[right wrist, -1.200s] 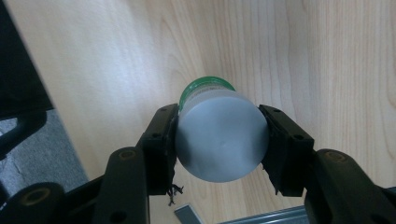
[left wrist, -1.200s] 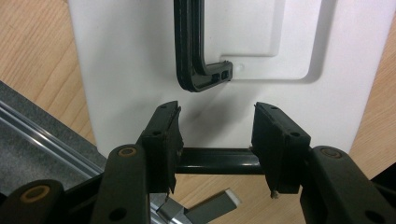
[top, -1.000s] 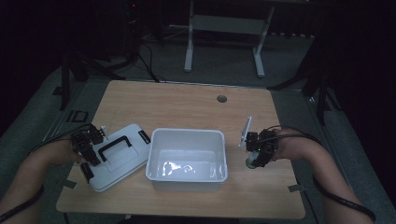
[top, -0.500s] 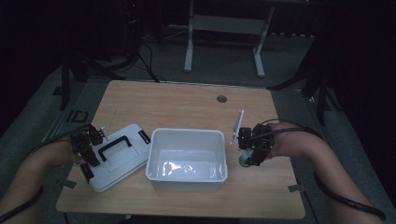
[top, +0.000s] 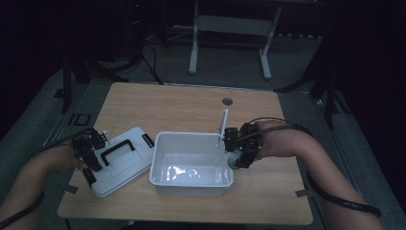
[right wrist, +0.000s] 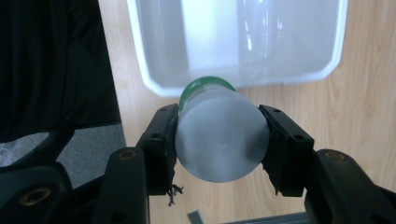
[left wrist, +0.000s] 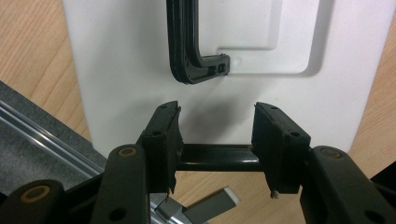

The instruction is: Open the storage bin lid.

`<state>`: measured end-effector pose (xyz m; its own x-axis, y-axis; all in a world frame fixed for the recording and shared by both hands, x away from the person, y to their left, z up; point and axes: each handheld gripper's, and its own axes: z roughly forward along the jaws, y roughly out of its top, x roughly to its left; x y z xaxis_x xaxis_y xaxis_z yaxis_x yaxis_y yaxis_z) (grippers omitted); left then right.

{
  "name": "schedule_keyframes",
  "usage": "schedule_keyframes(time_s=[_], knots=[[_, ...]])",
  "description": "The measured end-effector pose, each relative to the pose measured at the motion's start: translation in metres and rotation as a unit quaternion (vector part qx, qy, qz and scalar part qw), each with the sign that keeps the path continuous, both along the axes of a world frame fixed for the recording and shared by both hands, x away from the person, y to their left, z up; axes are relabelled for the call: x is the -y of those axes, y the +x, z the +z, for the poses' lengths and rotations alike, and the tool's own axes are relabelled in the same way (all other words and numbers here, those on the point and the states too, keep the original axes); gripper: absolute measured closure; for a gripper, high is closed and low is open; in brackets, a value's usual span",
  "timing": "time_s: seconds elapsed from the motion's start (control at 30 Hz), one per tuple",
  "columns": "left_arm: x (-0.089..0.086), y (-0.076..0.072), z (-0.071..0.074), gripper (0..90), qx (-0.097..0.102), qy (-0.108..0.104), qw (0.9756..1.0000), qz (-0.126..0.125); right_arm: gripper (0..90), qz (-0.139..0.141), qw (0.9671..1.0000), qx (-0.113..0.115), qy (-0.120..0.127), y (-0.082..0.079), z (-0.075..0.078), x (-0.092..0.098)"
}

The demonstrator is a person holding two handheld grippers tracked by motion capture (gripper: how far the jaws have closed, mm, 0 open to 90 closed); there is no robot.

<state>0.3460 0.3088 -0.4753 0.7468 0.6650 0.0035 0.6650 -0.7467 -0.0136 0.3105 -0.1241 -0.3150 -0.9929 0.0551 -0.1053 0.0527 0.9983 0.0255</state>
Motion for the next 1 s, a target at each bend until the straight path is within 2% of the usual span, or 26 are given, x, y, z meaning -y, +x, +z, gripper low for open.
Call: schedule_keyframes(time_s=[0.17,0.23,0.4,0.47,0.6,0.63,0.73,0.83,1.0], knots=[[-0.002,0.0,0.001,51.0,0.003,-0.003,1.0,0.002,49.8,0.018,0.9998,0.011,0.002,-0.003,-0.006,-0.016],[-0.002,-0.001,0.0,51.0,0.0,0.0,1.0,0.003,49.8,0.026,0.9996,0.007,0.007,-0.004,-0.009,-0.022],[-0.003,-0.001,0.0,51.0,0.003,0.001,1.0,0.001,49.8,0.038,0.9992,0.009,-0.004,-0.005,-0.019,-0.033],[-0.004,-0.001,0.0,51.1,0.005,-0.009,0.9999,0.003,49.8,0.039,0.9991,0.011,-0.013,-0.004,-0.03,-0.04],[-0.005,-0.002,-0.002,51.1,0.001,-0.002,1.0,0.003,49.8,0.039,0.999,0.004,-0.02,-0.002,-0.046,-0.045],[-0.005,-0.002,-0.002,51.0,0.001,-0.002,1.0,0.003,49.8,0.039,0.999,0.004,-0.02,-0.002,-0.046,-0.045],[-0.006,-0.002,-0.001,51.1,0.003,-0.004,1.0,0.003,49.8,0.034,0.9992,-0.005,-0.019,0.003,-0.061,-0.048],[-0.007,-0.002,0.0,51.1,0.006,-0.015,0.9999,0.006,49.8,0.029,0.9994,0.007,-0.017,0.007,-0.07,-0.05],[-0.007,-0.002,-0.003,51.1,0.001,-0.007,1.0,0.004,49.8,0.022,0.9992,0.001,-0.033,0.014,-0.089,-0.051]])
